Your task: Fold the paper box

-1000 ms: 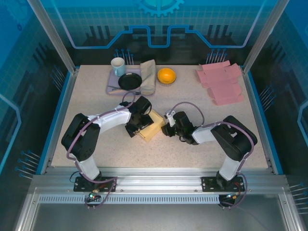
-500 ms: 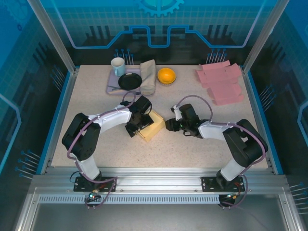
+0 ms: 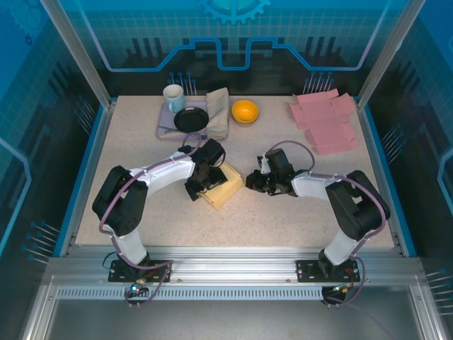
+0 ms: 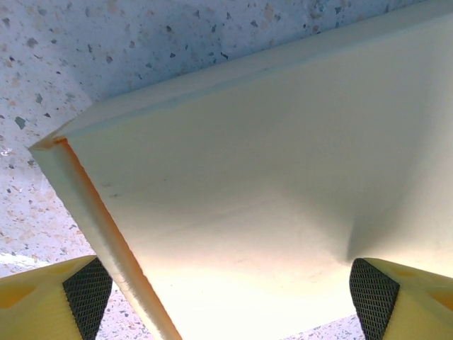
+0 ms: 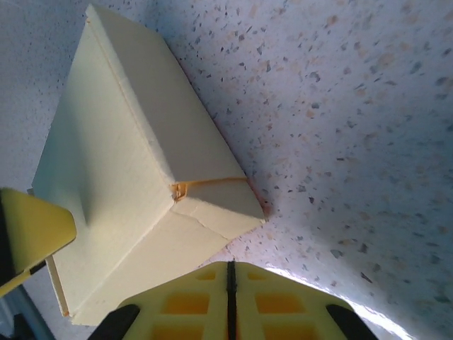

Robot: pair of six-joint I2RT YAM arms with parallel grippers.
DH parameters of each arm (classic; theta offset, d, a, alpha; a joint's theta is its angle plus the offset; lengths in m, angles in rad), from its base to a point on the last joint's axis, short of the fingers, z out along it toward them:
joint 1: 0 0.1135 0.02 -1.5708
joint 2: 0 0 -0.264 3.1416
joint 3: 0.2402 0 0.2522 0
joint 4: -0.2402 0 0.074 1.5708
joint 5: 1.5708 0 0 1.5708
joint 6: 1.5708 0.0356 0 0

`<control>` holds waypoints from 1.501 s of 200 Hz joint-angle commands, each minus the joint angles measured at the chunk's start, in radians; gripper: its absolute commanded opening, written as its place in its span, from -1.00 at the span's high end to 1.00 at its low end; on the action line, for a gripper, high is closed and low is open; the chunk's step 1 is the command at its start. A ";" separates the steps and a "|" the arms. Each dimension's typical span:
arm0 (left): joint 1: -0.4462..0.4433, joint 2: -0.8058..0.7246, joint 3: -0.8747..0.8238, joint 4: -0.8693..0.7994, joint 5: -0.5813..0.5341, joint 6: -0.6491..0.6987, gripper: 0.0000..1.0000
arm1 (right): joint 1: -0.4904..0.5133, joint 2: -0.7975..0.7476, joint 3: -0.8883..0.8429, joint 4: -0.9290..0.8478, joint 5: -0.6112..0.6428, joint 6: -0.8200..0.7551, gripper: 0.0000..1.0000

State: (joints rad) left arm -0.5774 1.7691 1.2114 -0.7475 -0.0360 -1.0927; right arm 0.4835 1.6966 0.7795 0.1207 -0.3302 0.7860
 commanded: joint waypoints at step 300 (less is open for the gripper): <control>0.120 0.154 0.143 0.300 0.234 0.570 -0.77 | 0.000 0.130 0.070 0.037 -0.065 0.052 0.80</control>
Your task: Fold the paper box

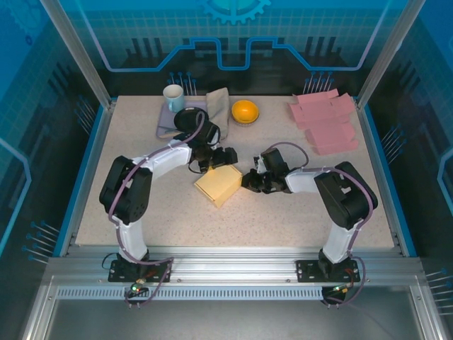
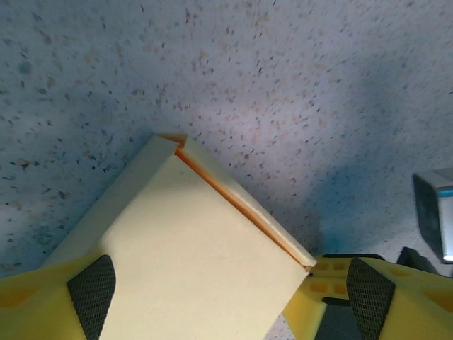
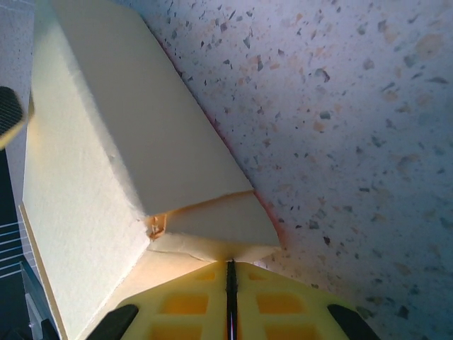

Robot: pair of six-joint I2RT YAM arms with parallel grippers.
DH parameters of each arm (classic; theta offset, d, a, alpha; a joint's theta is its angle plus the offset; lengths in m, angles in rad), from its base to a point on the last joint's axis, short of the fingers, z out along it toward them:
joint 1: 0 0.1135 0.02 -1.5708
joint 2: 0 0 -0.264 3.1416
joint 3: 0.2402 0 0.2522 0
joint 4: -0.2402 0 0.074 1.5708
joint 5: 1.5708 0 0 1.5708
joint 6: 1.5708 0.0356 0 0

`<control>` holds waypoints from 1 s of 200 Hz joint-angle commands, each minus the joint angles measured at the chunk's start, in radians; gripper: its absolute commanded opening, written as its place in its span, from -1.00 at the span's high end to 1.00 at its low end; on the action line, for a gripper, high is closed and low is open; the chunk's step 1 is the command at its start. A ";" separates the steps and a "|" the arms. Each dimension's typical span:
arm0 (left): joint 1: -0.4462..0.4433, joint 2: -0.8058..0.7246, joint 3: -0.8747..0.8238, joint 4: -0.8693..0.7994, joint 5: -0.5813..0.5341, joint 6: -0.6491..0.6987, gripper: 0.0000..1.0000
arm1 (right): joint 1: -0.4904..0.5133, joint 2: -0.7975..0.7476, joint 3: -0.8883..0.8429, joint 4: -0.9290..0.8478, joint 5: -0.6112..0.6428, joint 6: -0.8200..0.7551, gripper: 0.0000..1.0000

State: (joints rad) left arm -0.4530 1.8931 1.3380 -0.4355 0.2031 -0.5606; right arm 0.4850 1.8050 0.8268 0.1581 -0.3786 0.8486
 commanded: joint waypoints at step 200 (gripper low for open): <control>0.022 0.119 0.138 -0.086 -0.003 0.127 -0.78 | -0.029 0.053 0.045 -0.001 -0.032 -0.019 0.79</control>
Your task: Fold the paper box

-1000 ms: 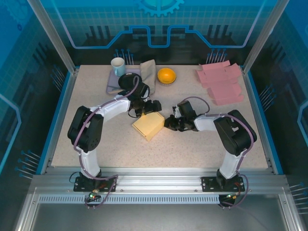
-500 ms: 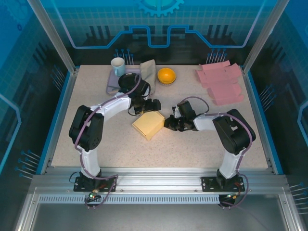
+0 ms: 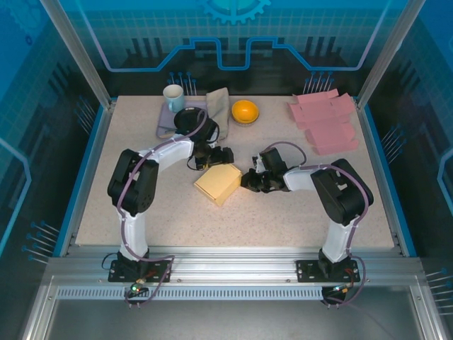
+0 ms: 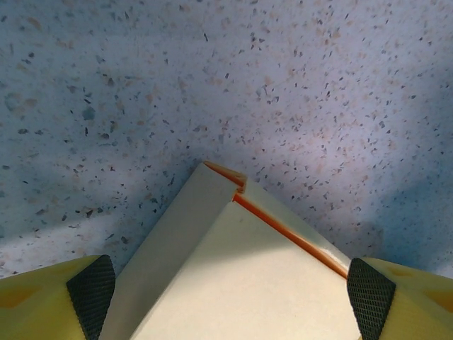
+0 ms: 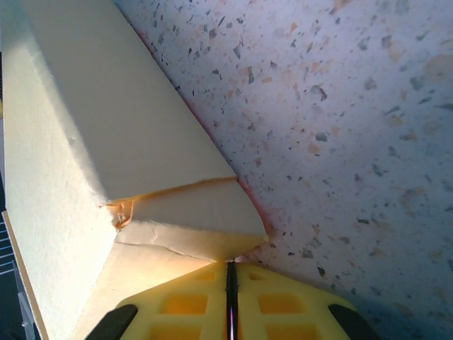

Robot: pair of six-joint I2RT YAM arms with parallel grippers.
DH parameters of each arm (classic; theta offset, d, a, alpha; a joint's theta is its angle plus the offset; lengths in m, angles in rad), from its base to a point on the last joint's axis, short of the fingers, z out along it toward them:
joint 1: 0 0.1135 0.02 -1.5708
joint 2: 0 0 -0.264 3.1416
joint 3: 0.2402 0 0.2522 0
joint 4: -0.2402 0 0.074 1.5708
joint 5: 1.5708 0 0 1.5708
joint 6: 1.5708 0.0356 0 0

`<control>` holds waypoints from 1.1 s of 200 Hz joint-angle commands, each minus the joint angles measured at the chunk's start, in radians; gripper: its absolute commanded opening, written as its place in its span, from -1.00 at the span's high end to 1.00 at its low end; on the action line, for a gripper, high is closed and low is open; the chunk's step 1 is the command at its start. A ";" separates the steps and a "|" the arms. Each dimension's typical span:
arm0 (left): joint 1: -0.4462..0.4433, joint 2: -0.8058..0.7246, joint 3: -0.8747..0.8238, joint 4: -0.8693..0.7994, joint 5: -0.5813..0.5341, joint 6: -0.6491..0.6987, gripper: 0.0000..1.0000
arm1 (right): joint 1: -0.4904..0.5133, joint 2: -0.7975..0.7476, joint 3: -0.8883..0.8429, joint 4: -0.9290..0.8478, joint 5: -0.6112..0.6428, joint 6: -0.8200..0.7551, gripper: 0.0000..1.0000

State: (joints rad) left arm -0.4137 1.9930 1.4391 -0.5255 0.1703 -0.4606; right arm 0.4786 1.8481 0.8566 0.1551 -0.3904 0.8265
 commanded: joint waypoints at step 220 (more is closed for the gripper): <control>-0.192 0.071 0.027 0.108 0.207 -0.048 -0.74 | -0.049 0.082 0.084 0.183 -0.121 0.063 0.78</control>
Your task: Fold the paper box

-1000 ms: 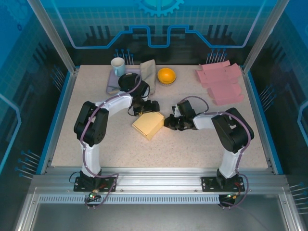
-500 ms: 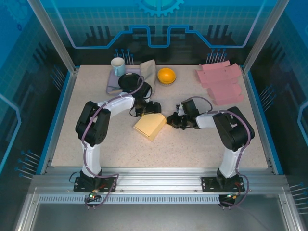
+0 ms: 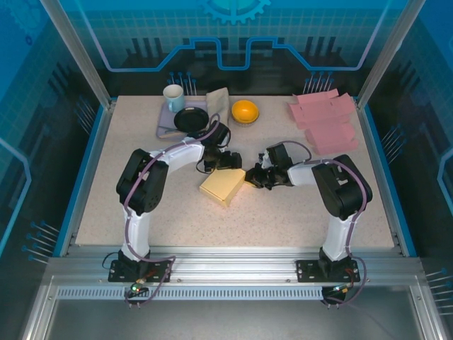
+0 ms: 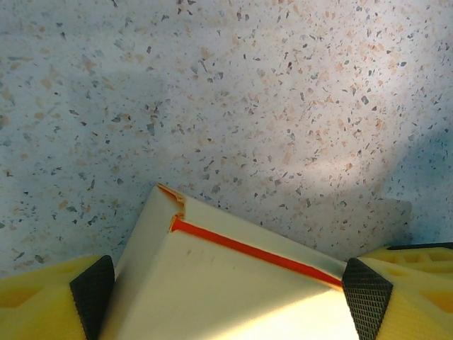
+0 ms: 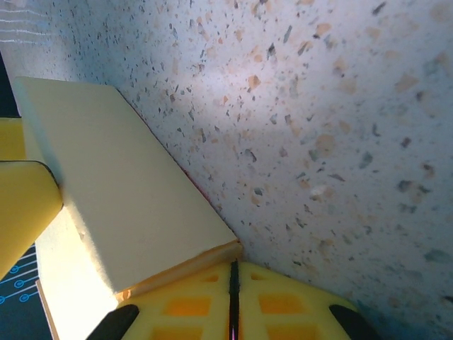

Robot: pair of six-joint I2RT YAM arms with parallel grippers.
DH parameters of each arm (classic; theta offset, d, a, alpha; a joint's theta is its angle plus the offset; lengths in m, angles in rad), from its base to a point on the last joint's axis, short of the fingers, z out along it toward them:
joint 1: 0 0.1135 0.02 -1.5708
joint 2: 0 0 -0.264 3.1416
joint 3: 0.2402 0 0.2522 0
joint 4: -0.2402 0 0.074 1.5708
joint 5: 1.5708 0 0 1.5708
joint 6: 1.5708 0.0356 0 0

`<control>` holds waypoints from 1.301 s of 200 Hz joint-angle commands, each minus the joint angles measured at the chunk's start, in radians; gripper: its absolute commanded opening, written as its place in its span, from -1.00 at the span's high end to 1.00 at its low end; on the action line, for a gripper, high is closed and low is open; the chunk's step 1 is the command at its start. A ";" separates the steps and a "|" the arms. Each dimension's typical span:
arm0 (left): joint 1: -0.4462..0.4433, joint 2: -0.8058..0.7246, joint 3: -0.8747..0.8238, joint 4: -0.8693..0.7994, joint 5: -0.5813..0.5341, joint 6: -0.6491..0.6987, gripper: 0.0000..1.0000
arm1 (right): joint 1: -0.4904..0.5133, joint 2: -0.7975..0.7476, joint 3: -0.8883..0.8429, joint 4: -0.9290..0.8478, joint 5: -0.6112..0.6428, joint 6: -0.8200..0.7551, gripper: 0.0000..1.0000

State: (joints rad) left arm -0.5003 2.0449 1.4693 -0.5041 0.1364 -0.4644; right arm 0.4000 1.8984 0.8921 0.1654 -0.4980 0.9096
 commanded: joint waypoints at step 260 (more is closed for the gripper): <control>0.051 -0.146 -0.113 0.090 0.158 -0.178 -0.78 | -0.082 -0.092 0.132 -0.189 0.054 -0.214 0.76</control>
State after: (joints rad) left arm -0.4763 1.9743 1.3838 -0.4431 0.2184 -0.6281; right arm 0.3531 1.8816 1.0458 -0.0143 -0.3870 0.7536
